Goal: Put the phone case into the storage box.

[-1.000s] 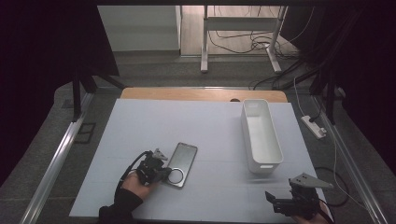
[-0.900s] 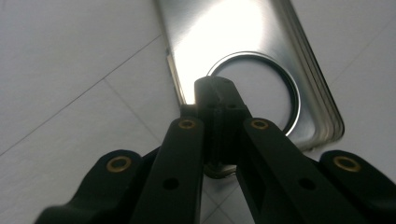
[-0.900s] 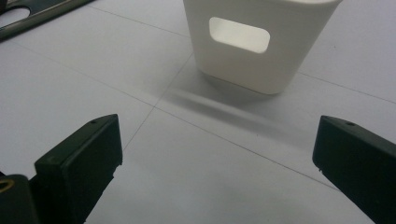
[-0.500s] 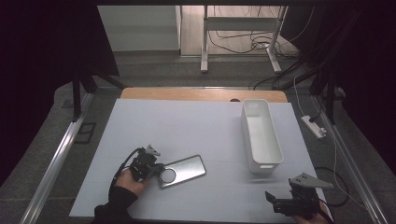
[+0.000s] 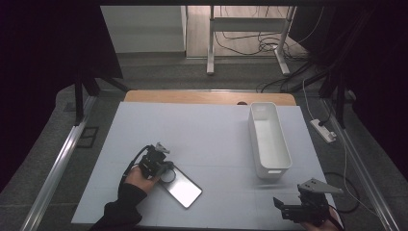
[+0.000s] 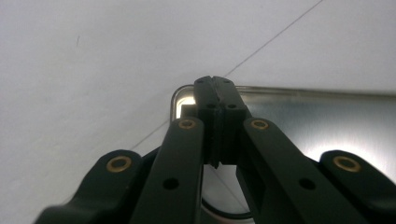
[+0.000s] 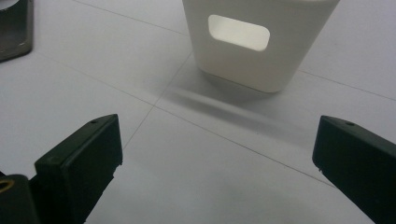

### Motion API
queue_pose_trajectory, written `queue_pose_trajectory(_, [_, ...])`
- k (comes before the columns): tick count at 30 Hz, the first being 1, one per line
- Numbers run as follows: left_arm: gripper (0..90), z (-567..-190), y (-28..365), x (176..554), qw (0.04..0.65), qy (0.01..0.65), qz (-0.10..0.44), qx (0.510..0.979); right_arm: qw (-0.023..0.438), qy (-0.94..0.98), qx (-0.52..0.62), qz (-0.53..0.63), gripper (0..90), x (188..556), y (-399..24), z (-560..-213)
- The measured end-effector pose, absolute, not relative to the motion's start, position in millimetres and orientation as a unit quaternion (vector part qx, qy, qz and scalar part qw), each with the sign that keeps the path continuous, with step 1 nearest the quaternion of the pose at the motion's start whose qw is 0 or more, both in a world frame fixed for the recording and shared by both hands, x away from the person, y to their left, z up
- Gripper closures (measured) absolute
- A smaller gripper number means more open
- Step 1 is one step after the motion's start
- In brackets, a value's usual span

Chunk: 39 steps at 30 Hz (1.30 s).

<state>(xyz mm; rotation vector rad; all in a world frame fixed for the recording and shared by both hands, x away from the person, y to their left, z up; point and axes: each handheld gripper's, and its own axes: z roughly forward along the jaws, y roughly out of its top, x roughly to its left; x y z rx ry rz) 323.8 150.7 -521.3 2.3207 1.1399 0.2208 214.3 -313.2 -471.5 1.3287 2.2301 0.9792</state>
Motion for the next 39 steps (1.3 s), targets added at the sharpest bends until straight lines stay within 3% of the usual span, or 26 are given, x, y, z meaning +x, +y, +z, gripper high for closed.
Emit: queue_pose_trajectory(39, [89.1,-522.1,117.4,324.0,0.288,0.386,0.071,0.873,0.181,0.791,0.471,0.347,2.1,214.6,-313.3,-471.8])
